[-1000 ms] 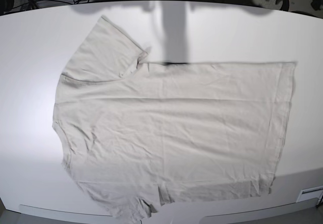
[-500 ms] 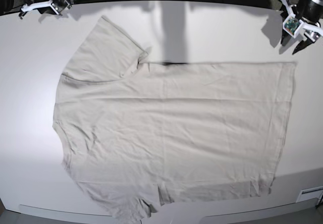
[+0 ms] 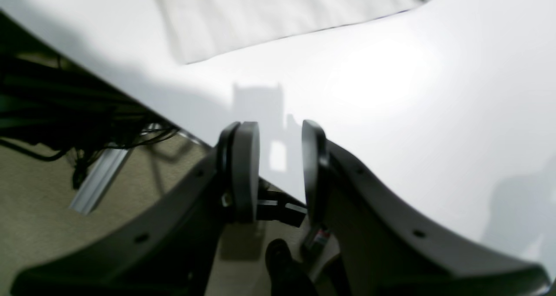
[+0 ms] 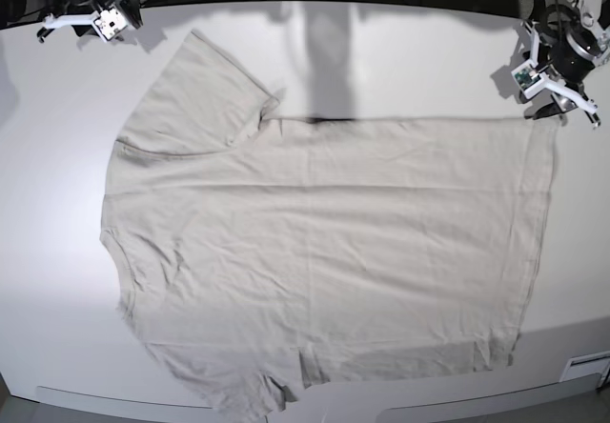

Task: Fold the T-shirt properly
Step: 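Move both grippers down toward the shoulder corners of the grey T-shirt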

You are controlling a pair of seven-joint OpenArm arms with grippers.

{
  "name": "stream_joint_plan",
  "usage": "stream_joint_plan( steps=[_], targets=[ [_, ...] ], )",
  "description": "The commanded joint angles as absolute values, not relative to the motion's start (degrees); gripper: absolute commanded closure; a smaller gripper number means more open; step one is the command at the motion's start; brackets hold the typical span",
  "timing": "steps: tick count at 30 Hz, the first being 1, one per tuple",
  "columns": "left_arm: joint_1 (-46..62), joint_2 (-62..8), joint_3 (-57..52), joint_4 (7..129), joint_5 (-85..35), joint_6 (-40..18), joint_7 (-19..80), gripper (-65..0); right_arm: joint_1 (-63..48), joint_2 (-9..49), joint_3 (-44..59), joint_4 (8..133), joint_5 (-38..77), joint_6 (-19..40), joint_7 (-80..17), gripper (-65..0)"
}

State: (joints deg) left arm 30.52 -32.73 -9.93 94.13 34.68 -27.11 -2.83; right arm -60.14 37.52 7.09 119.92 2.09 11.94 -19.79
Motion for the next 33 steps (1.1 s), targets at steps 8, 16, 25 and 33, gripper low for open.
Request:
stream_joint_plan(
  steps=[8, 16, 25, 33],
  targets=[
    [23.14, -36.4, -6.11, 84.62, 34.52, -26.33, -4.82, -20.6, -60.66, 37.93, 7.44, 121.3, 2.15, 8.8, -21.08, -17.8],
    [18.04, -36.4, -2.15, 77.38, 37.54, -26.3, -5.56, -20.6, -60.66, 37.93, 7.44, 121.3, 2.13, 6.39, -21.34, -17.8],
    [16.73, -36.4, -1.65, 74.61, 37.5, -26.41, -4.51, -14.9, -60.66, 37.93, 7.44, 121.3, 2.09, 6.37, -21.45, -17.8],
    [16.86, -36.38, -1.65, 74.61, 37.5, -31.81, -4.05, 0.0, -60.66, 37.95, 7.44, 121.3, -4.36, 6.39, -19.99, -17.8]
  ],
)
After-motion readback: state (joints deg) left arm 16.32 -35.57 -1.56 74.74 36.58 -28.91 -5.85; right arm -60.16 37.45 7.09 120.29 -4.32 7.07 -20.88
